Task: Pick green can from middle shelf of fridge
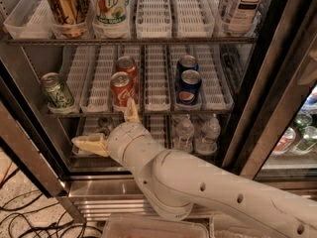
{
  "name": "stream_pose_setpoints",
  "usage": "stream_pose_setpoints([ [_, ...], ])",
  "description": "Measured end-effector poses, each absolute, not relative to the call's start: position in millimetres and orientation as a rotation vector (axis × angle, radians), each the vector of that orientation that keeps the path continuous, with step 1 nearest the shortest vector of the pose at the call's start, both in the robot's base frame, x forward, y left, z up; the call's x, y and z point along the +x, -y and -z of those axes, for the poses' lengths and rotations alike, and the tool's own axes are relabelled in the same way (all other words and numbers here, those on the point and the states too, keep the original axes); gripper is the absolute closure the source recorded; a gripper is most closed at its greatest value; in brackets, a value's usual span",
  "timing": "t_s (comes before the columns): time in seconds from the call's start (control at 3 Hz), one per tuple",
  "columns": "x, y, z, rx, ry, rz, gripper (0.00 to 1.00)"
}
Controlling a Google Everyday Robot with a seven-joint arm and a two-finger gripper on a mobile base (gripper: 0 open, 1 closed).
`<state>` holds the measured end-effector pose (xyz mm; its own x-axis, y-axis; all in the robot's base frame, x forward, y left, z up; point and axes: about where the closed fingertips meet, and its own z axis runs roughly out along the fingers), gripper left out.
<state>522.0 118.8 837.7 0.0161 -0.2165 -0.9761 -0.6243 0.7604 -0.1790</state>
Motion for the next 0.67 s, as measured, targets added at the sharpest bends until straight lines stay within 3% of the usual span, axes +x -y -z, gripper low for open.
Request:
stream_pose_setpoints([
  [0.67, 483.5, -185.4, -854.1, -0.654, -1.473, -0.420, 0.00],
])
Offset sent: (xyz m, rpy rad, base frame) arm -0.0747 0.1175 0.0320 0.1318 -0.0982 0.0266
